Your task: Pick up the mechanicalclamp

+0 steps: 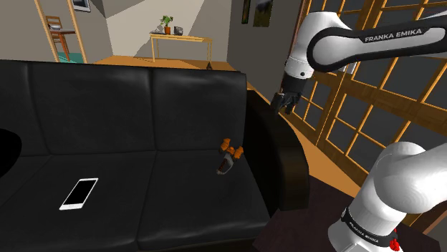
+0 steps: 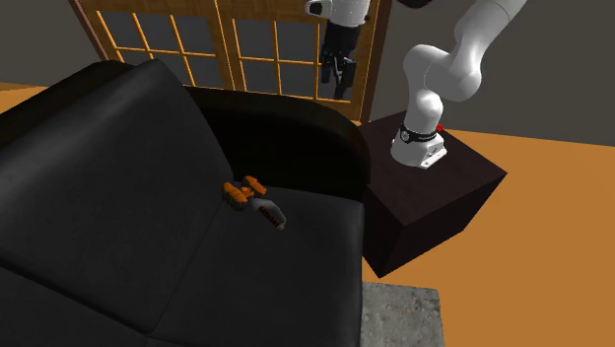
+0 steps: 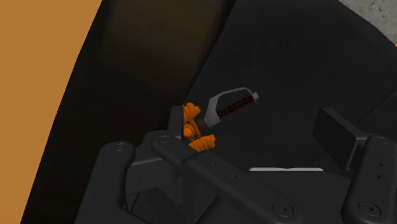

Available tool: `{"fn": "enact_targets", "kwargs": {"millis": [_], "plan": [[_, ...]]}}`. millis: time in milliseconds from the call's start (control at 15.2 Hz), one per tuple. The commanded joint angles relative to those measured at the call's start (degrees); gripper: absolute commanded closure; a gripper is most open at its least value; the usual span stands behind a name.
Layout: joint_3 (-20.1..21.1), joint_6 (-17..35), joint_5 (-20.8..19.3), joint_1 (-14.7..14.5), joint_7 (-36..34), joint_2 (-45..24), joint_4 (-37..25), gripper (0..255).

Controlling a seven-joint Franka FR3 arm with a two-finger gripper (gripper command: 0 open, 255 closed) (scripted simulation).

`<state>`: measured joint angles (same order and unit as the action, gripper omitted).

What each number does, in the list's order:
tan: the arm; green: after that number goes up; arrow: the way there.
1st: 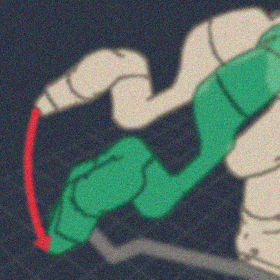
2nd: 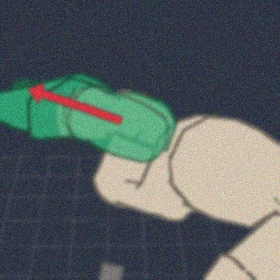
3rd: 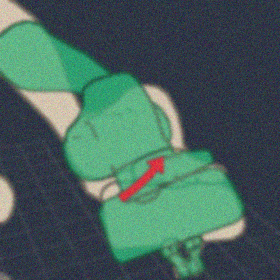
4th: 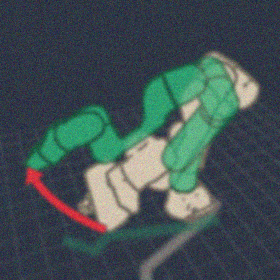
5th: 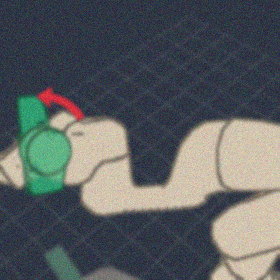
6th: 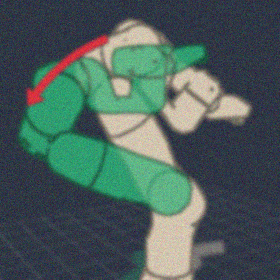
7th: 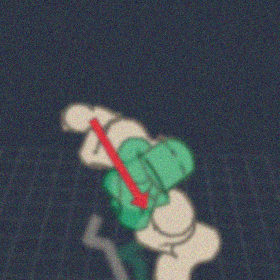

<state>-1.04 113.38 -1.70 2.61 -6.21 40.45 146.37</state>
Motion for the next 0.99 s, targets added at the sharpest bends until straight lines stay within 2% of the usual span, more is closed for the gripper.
{"fn": "enact_targets", "kwargs": {"millis": [0,462,924], "plan": [[0.38,5.78,0.88,0.2,-2.17,-2.12,2.47,0],[0.93,25.98,3.76,0.86,-7.93,-13.75,7.51,0],[1.05,45.87,8.41,0.33,-11.86,-30.74,6.77,0]]}}
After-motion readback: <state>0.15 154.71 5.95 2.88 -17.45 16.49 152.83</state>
